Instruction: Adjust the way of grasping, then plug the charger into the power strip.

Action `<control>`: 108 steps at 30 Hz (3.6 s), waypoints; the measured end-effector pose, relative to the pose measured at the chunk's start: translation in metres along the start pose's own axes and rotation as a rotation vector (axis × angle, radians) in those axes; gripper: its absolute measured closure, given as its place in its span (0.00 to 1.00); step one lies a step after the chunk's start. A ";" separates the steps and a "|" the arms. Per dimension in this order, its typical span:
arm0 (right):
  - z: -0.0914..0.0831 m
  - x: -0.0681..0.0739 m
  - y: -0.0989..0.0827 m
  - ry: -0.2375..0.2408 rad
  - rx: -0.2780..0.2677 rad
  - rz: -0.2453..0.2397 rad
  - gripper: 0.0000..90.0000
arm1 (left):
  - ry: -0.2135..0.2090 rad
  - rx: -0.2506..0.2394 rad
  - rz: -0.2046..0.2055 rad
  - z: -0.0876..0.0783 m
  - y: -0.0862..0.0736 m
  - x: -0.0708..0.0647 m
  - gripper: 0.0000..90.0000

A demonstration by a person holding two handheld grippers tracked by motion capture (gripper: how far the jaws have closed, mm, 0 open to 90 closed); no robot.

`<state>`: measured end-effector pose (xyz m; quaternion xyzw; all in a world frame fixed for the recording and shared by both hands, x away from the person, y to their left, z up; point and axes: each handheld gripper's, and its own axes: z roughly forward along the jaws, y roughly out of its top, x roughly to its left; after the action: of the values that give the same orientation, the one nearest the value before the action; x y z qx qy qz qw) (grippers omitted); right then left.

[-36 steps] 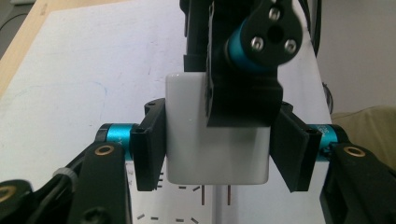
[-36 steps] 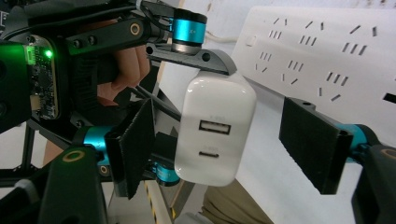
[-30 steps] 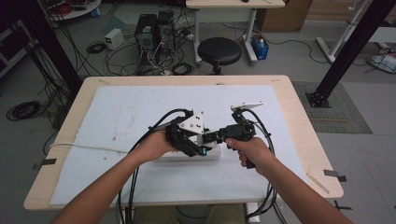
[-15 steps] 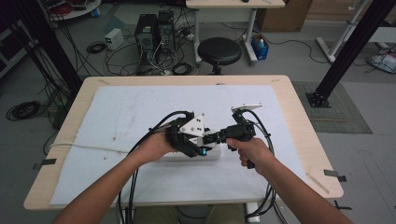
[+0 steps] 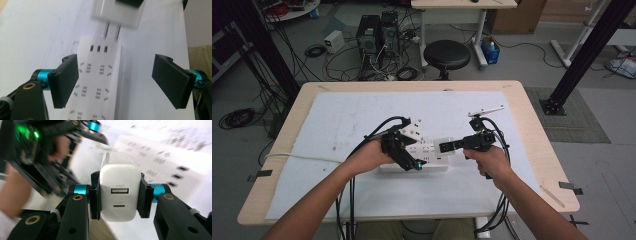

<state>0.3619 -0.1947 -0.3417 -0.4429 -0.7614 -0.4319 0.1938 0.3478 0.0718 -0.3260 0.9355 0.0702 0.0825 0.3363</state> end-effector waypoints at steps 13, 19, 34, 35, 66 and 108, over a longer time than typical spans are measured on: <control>-0.025 0.013 0.003 -0.436 0.130 -0.434 0.69 | 0.002 0.141 -0.170 -0.043 -0.055 0.026 0.24; -0.022 0.026 0.004 -0.698 0.359 -0.695 0.69 | 0.062 0.234 -0.244 -0.059 -0.084 0.036 0.24; -0.040 0.028 0.025 -0.668 0.577 -0.762 0.69 | 0.232 0.291 -0.236 -0.095 -0.120 0.048 0.24; -0.042 0.027 0.027 -0.670 0.583 -0.765 0.69 | 0.226 0.286 -0.248 -0.096 -0.121 0.048 0.24; -0.024 0.049 0.054 -0.597 0.508 -0.778 0.69 | 0.273 0.346 -0.364 -0.098 -0.141 0.059 0.24; 0.126 0.041 0.065 -0.512 0.808 -1.040 0.69 | 0.269 0.335 -0.353 -0.081 -0.152 0.055 0.24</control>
<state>0.4059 -0.0545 -0.3518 -0.0027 -0.9967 -0.0341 -0.0738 0.3734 0.2481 -0.3563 0.9320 0.2887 0.1334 0.1740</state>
